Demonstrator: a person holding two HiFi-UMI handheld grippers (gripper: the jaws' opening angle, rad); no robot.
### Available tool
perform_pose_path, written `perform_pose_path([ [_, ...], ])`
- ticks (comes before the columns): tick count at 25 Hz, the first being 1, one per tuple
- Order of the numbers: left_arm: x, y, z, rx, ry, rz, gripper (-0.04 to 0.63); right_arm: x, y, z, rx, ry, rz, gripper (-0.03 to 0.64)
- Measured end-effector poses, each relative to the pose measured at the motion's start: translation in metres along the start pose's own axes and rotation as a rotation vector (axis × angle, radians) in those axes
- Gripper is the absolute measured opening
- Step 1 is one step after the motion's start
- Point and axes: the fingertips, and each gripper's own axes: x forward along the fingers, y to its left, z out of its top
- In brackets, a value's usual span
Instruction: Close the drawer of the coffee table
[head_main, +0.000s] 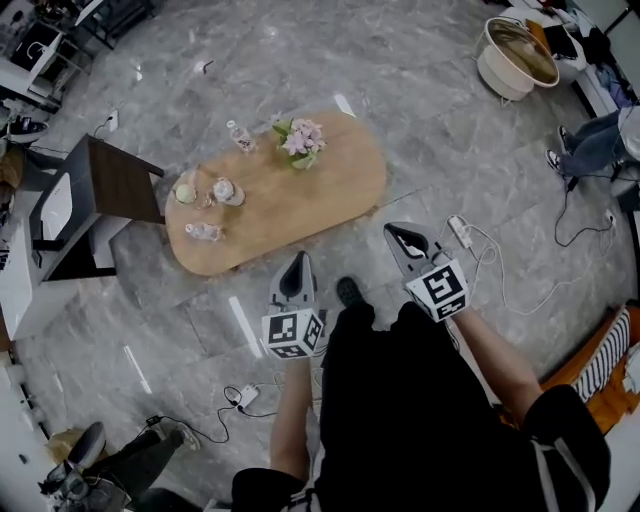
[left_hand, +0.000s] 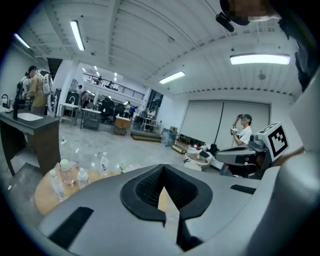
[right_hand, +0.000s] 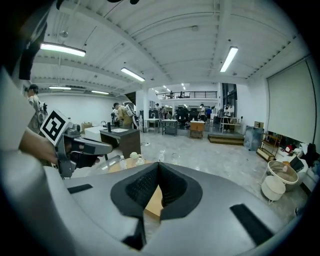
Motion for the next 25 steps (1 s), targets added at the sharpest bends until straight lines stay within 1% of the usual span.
perform_pose_path([
  [2, -0.009, -0.029, 0.002, 0.016, -0.012, -0.020, 0.012, -0.022, 0.002, -0.001, 0.020, -0.015, 0.013, 0.012],
  [4, -0.024, -0.060, 0.000, 0.026, -0.022, -0.024, 0.012, -0.050, 0.002, -0.005, 0.064, -0.028, 0.023, 0.012],
  [6, -0.044, -0.090, -0.003, 0.007, -0.035, -0.018, 0.012, -0.082, 0.003, -0.012, 0.094, -0.038, 0.037, 0.012],
  [11, -0.094, -0.167, -0.031, -0.057, -0.056, 0.010, 0.012, -0.165, 0.007, -0.040, 0.077, -0.036, 0.072, 0.012],
  [13, -0.109, -0.192, -0.045, -0.068, -0.055, 0.021, 0.012, -0.194, 0.007, -0.051, 0.082, -0.040, 0.084, 0.013],
  [16, -0.130, -0.228, -0.055, -0.069, -0.063, 0.040, 0.012, -0.232, 0.005, -0.063, 0.098, -0.052, 0.100, 0.012],
  [20, -0.166, -0.261, -0.056, -0.062, -0.074, 0.055, 0.012, -0.271, 0.014, -0.067, 0.105, -0.063, 0.128, 0.013],
  [25, -0.196, -0.278, -0.054, -0.022, -0.095, 0.071, 0.012, -0.304, 0.027, -0.057, 0.079, -0.098, 0.156, 0.012],
])
